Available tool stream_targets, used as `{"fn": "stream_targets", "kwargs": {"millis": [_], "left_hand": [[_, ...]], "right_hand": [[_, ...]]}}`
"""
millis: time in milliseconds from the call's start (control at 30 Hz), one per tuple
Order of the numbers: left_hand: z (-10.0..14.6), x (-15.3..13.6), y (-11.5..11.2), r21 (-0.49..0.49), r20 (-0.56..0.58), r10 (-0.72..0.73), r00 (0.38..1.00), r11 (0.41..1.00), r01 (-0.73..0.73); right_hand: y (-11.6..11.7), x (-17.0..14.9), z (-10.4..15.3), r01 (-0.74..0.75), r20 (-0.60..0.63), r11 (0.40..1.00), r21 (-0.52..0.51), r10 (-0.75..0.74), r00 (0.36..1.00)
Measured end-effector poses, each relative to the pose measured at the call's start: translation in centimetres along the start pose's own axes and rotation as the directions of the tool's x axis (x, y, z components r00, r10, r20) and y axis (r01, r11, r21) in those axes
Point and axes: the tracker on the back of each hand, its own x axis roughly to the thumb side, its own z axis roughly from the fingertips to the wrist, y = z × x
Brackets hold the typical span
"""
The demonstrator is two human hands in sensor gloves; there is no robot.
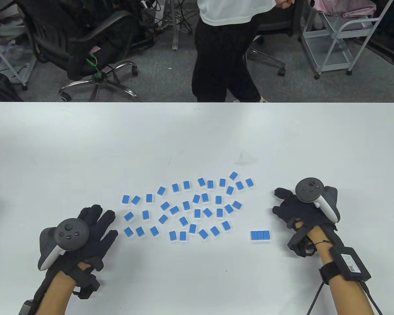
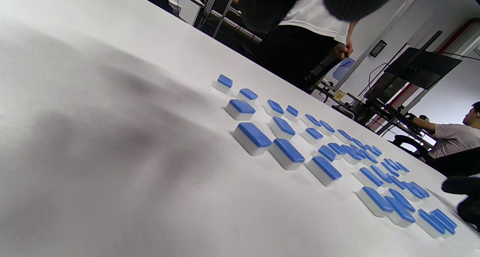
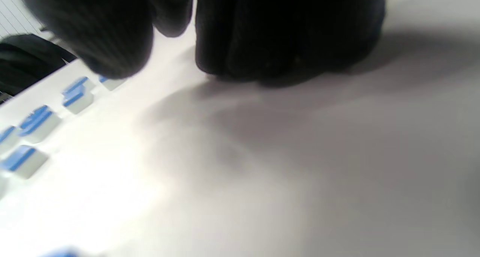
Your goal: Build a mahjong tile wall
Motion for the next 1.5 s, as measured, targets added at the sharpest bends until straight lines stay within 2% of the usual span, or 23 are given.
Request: {"fn": "stream_targets", "kwargs": {"millis": [67,133,233,333,400,567,733,833,967,1100,1267,1500], "left_hand": [[0.1,0.1,-0.1,-0.002,0.003,-0.003,1.000,1.000,0.003],[0.1,0.2,-0.1,-0.004,0.007,-0.003,1.000,1.000,0.003],[0.0,0.2,-0.1,-0.003,0.013,-0.004,1.000,1.000,0.004],[0.0,0.2,-0.1,-0.002,0.014,-0.007,1.000,1.000,0.007],[0.0,0.2,0.0,-0.002,0.011,-0.008,1.000,1.000,0.008],[0.1,0.3,0.0,-0.007,0.014,-0.009,1.000,1.000,0.010],[0.0,0.4,-0.1,-0.010,0.012,-0.014,1.000,1.000,0.014],[0.1,0.4,-0.2,-0.013,0.014,-0.017,1.000,1.000,0.017],[0.0,0.5,-0.2,-0.017,0.015,-0.016,1.000,1.000,0.016],[0.1,0.5,-0.3,-0.022,0.014,-0.013,1.000,1.000,0.014],[0.0,0.6,-0.4,-0.026,0.016,-0.021,1.000,0.999,0.021],[0.0,0.7,-0.9,-0.043,0.007,-0.019,1.000,0.999,0.019]], "right_hand": [[0.1,1.8,-0.7,-0.091,-0.007,0.996,-0.012,0.091,0.996],[0.5,4.6,-1.7,-0.251,-0.023,0.968,-0.020,0.251,0.968],[1.0,7.1,-2.7,-0.361,-0.067,0.933,-0.002,0.360,0.931],[1.4,9.2,-3.6,-0.389,-0.089,0.921,0.026,0.390,0.917],[1.5,10.2,-4.1,-0.439,-0.097,0.899,-0.015,0.435,0.895],[1.7,10.7,-4.0,-0.448,-0.101,0.889,-0.096,0.439,0.893],[1.7,9.3,-3.2,-0.419,-0.083,0.895,-0.151,0.411,0.908],[1.0,6.9,-2.4,-0.357,-0.059,0.922,-0.153,0.352,0.934],[0.3,3.7,-0.8,-0.269,-0.018,0.960,-0.084,0.268,0.963],[0.5,0.2,2.2,-0.172,0.059,0.984,-0.035,0.174,0.983],[1.5,-1.3,5.4,-0.227,0.144,0.974,-0.021,0.227,0.963],[2.5,-0.3,7.0,-0.321,0.236,0.941,-0.107,0.337,0.911]]}}
